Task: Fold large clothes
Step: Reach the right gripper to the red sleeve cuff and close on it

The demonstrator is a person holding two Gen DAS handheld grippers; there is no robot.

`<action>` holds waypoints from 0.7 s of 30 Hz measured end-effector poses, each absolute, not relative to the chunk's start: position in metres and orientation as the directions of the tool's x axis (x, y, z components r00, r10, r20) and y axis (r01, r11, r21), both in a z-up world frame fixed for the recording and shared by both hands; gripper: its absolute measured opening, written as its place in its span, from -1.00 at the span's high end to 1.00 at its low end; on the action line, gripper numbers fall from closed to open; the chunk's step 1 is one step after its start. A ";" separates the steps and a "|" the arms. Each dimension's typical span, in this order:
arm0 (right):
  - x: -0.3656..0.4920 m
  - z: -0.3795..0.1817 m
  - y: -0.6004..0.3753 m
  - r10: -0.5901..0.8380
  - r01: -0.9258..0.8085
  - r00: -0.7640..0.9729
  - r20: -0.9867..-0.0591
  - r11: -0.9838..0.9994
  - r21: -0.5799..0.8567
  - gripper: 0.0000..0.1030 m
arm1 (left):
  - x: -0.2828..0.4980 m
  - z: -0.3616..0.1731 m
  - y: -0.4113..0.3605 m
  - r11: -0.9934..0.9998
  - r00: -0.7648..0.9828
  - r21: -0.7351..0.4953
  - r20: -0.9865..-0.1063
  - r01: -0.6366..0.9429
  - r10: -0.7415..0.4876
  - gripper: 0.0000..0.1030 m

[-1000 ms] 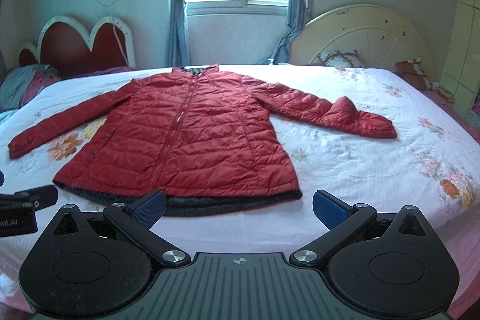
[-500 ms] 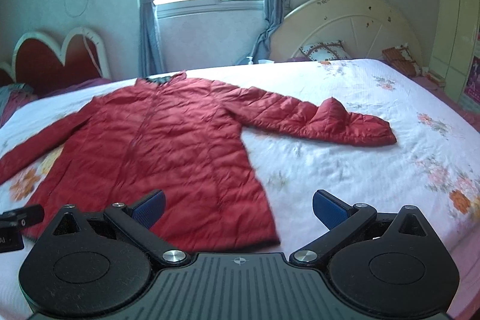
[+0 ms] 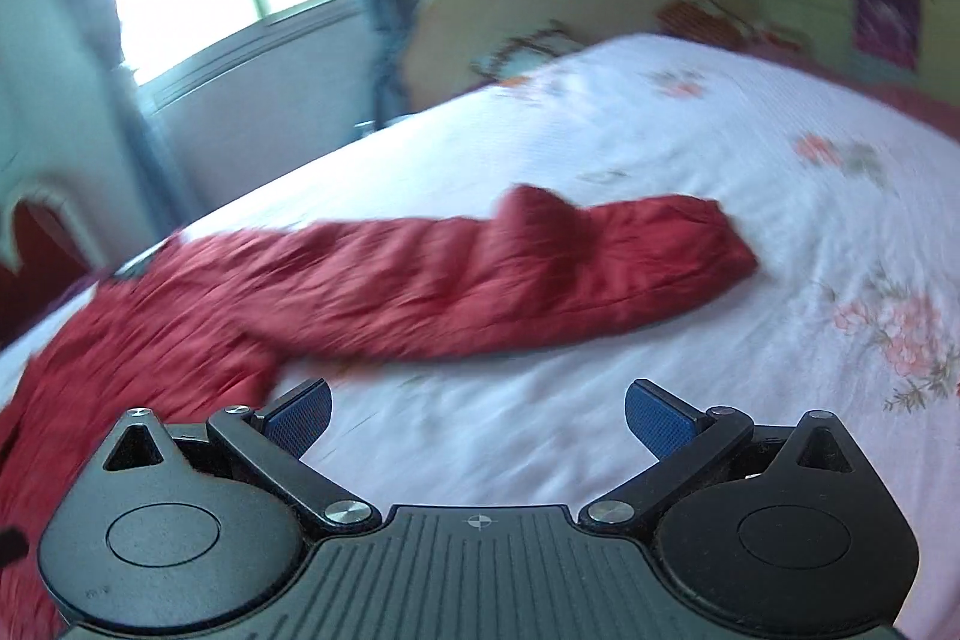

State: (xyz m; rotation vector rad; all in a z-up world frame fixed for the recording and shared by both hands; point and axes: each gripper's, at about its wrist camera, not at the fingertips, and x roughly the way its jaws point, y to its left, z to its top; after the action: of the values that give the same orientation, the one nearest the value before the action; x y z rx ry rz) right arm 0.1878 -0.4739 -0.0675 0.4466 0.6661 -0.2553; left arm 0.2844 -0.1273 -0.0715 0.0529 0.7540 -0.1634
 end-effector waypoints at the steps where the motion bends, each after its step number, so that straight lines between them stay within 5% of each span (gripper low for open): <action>1: 0.193 -0.074 -0.490 -0.095 0.388 0.762 -0.640 0.858 0.335 -0.99 | 0.293 -0.076 -0.132 0.985 0.723 -0.026 -0.676 0.168 -0.141 -1.00; 10: 0.219 -0.121 -0.581 -0.159 0.547 0.757 -0.634 0.684 0.482 -0.98 | 0.354 -0.094 -0.163 0.984 0.682 -0.030 -0.717 0.173 -0.142 -1.00; 13: 0.219 -0.135 -0.596 -0.149 0.591 0.737 -0.659 0.615 0.522 0.08 | 0.367 -0.098 -0.165 0.986 0.662 -0.040 -0.737 0.164 -0.140 -1.00; 21: 0.209 -0.149 -0.616 -0.151 0.611 0.765 -0.626 0.478 0.631 0.07 | 0.386 -0.096 -0.150 0.990 0.656 -0.047 -0.745 0.131 -0.122 -1.00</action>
State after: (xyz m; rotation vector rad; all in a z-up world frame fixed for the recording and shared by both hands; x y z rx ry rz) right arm 0.2092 -0.6159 -0.1489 0.9687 0.5379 -0.4932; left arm 0.3860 -0.1502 -0.0961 0.0117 0.8434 -0.1436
